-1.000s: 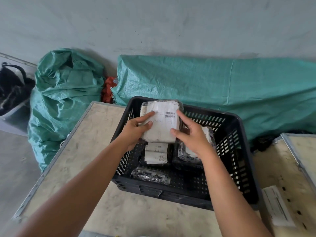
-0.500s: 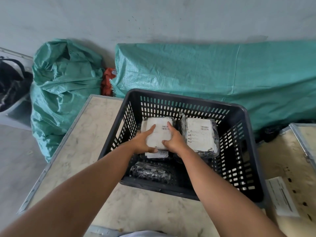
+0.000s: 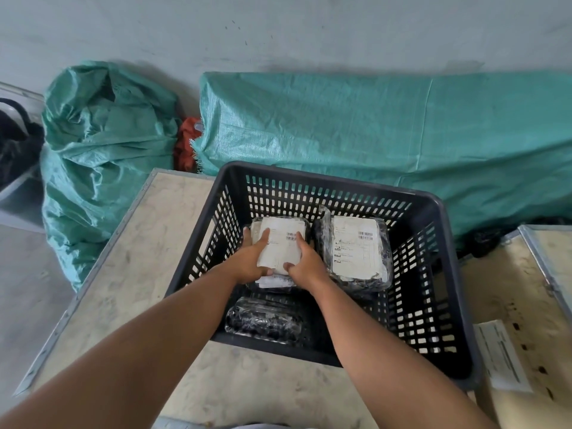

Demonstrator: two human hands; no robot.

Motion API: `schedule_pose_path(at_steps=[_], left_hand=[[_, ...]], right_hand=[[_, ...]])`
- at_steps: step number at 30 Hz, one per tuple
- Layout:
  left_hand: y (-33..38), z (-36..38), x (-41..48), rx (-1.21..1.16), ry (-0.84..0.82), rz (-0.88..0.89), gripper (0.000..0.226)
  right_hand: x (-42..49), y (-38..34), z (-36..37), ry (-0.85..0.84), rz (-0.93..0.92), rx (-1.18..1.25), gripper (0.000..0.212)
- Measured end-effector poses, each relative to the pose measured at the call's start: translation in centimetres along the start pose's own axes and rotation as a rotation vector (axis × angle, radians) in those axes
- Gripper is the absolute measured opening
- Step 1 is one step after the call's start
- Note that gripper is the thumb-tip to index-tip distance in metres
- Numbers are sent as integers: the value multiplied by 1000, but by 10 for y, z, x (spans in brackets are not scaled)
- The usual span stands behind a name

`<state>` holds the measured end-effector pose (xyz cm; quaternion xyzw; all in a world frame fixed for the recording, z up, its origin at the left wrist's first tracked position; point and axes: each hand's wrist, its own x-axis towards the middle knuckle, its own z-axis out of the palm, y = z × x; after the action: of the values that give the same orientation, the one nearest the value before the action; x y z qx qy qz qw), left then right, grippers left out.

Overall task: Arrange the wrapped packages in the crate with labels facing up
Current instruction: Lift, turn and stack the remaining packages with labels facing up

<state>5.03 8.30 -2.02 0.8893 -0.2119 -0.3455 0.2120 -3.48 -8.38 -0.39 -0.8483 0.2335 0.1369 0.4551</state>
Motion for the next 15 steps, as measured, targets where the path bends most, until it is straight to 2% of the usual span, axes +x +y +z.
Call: schedule_pose_path(at_steps=[5,13,15], left_hand=[[0,0,2,19,35,29,113],[19,-13,-13,62,-2,-14,122],[27,-22,-25,75,21,20,118]], right_hand=[[-2,-1,3,64,-5,-15,85],[-16,-11,-12,63,-16,-20,82],[-23,-15,-22,65,-46,5,81]])
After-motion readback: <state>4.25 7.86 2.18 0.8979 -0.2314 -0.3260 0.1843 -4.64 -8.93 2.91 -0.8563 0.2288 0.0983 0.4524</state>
